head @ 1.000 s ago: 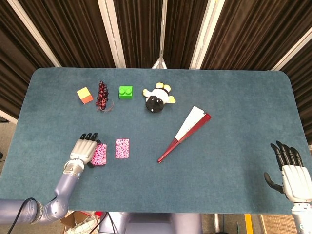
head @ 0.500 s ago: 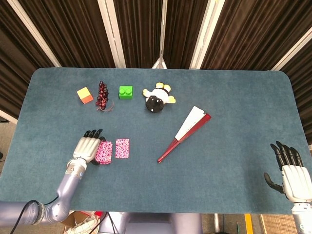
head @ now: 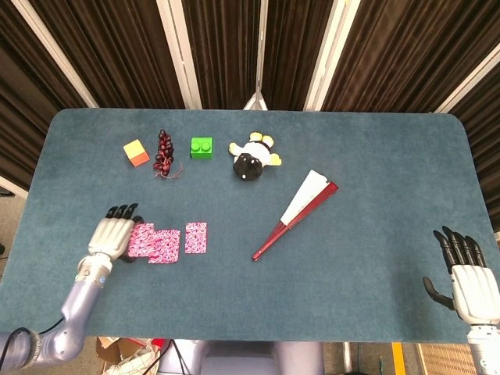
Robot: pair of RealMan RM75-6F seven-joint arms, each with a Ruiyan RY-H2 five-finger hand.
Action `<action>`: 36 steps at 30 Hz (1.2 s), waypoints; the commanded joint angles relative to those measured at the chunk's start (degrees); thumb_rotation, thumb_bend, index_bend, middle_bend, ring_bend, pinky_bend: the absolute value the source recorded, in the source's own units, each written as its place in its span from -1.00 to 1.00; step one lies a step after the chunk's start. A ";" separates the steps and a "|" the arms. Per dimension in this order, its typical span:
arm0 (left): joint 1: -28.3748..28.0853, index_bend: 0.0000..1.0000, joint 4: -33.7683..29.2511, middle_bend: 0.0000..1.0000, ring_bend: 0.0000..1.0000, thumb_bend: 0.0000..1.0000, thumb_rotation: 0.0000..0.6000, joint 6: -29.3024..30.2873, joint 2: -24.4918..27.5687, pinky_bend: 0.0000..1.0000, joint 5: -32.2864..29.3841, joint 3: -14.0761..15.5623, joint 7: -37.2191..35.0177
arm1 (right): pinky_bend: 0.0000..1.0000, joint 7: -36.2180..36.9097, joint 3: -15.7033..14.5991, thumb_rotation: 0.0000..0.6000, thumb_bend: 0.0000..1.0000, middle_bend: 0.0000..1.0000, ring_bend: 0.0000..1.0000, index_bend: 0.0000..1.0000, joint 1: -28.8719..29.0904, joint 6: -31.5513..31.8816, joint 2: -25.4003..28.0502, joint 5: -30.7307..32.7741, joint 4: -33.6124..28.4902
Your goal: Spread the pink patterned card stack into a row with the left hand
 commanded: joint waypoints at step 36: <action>10.63 -1.00 -6.72 -1.00 -1.00 -0.70 1.00 5.76 10.98 -1.00 13.50 3.91 -10.89 | -0.90 -0.88 0.03 1.00 -0.27 -1.00 -1.00 -1.00 -0.12 0.42 -0.30 -0.21 0.02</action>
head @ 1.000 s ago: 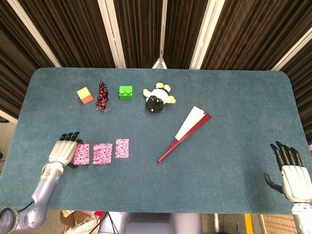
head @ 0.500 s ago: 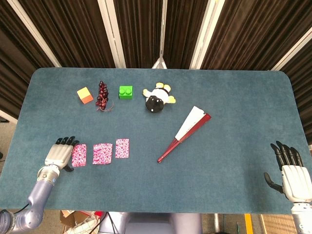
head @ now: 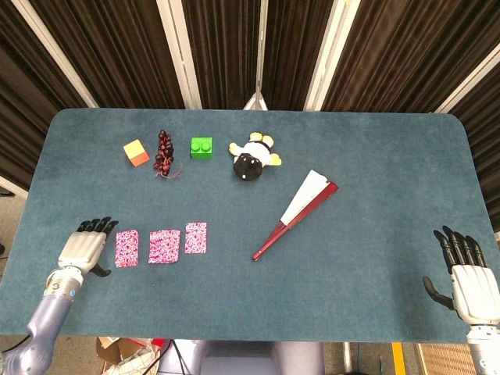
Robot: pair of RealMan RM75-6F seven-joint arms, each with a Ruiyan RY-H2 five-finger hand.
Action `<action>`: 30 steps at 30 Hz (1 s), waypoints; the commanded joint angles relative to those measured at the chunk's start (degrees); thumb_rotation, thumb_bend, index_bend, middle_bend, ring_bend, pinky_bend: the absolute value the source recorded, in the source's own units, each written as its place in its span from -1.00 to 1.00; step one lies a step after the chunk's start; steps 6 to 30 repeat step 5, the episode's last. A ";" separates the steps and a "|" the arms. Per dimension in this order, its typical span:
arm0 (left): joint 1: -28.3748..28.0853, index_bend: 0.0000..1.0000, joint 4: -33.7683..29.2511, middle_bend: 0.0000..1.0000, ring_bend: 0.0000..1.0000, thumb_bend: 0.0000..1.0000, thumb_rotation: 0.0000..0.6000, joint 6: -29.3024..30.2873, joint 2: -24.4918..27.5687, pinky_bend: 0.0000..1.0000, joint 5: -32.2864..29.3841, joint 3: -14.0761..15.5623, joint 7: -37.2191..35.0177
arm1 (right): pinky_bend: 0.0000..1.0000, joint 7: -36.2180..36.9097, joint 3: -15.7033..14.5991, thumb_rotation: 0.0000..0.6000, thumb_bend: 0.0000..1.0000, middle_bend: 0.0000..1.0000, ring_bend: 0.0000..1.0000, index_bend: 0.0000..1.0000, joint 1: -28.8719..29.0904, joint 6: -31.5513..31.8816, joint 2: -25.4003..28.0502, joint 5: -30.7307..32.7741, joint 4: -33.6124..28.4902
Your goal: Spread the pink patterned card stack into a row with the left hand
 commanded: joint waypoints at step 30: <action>12.26 -1.00 0.57 -1.00 -1.00 -0.70 1.00 18.96 3.92 -1.00 24.57 4.00 -11.39 | -0.90 -0.54 -0.01 1.00 -0.27 -1.00 -1.00 -1.00 -0.02 0.11 -0.10 -0.06 0.23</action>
